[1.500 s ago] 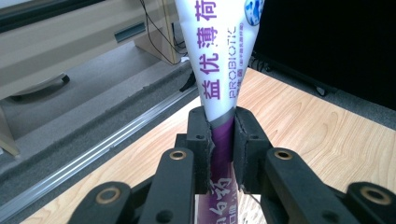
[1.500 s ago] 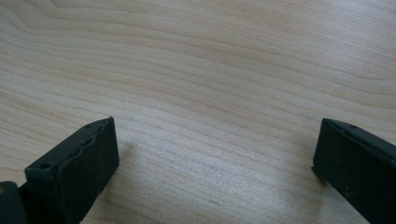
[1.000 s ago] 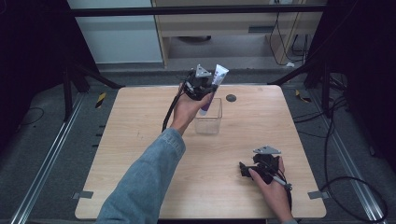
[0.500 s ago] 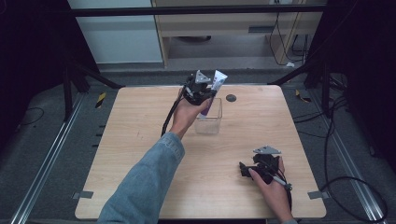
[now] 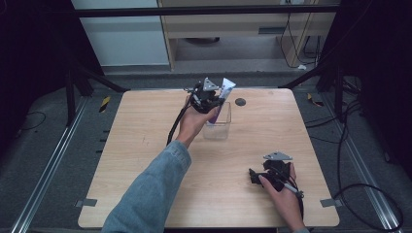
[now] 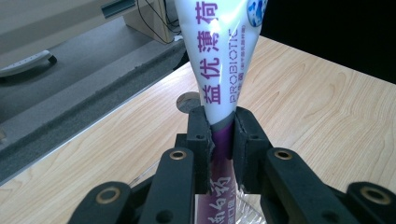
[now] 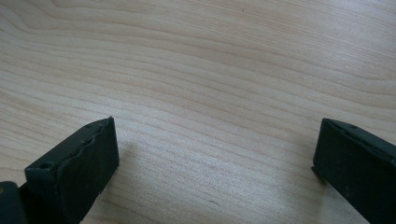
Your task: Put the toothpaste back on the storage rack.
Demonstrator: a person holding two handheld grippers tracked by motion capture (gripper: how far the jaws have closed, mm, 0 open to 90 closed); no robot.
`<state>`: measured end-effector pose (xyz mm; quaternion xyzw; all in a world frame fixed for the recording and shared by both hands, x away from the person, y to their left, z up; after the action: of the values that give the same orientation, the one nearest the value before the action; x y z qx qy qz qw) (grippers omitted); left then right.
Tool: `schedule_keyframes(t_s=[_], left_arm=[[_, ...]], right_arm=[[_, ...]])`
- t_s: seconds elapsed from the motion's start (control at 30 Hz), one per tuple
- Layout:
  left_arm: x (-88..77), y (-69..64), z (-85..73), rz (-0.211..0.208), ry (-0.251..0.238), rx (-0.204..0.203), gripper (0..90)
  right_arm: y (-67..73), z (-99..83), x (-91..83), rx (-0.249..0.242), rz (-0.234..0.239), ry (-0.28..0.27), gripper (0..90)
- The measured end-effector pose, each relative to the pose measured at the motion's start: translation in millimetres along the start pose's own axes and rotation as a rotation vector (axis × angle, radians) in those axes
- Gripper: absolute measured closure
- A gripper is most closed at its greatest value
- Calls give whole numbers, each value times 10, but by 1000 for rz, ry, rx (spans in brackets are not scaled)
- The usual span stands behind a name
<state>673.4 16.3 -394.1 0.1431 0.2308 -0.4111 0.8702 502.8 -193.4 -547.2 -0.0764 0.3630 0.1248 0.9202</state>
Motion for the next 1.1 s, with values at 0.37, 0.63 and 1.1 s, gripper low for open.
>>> schedule_keyframes(t_s=[0.37, 0.63, 1.1], left_arm=[[-1, 10, -60, 3, 7, -6, 782], [2, 7, -93, 3, 5, -13, 782], [41, -10, -177, -4, 36, -12, 782]], right_arm=[[0, 0, 0, 0, 0, 0, 3], [0, 0, 0, 0, 0, 0, 3], [1, 0, -1, 2, 1, 0, 3]])
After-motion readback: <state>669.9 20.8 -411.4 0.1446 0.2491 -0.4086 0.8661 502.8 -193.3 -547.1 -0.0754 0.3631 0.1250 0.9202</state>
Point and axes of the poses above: each handheld gripper's, and its own axes: x roughly forward along the jaws, z roughly out of its top, y roughly to its left, the point moved 5 cm from there along x, roughly forward along the jaws, and after that the axes turned 4 degrees about -z, right-handed, at the moved point
